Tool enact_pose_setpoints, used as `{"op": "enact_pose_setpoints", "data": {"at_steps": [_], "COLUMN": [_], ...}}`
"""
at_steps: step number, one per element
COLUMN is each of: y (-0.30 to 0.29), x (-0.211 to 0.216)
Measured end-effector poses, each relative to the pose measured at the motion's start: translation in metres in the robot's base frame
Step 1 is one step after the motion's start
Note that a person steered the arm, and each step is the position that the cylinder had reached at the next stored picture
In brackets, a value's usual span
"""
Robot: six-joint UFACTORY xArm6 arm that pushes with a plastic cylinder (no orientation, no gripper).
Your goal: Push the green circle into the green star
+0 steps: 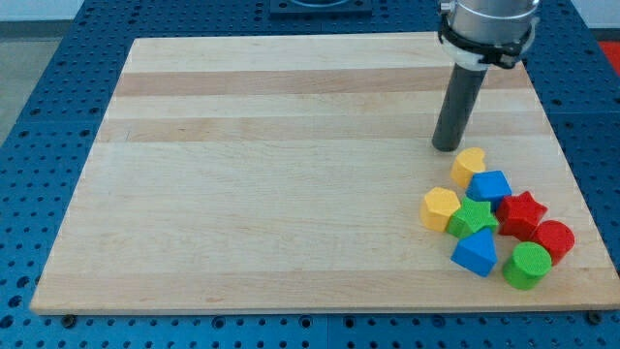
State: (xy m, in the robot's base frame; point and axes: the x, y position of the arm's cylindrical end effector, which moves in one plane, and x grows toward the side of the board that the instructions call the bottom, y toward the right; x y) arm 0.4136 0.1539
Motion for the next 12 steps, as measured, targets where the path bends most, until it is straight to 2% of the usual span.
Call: {"op": "enact_pose_setpoints", "data": {"at_steps": [7, 11, 12], "y": [0.074, 0.098, 0.111], "x": [-0.010, 0.007, 0.022]}}
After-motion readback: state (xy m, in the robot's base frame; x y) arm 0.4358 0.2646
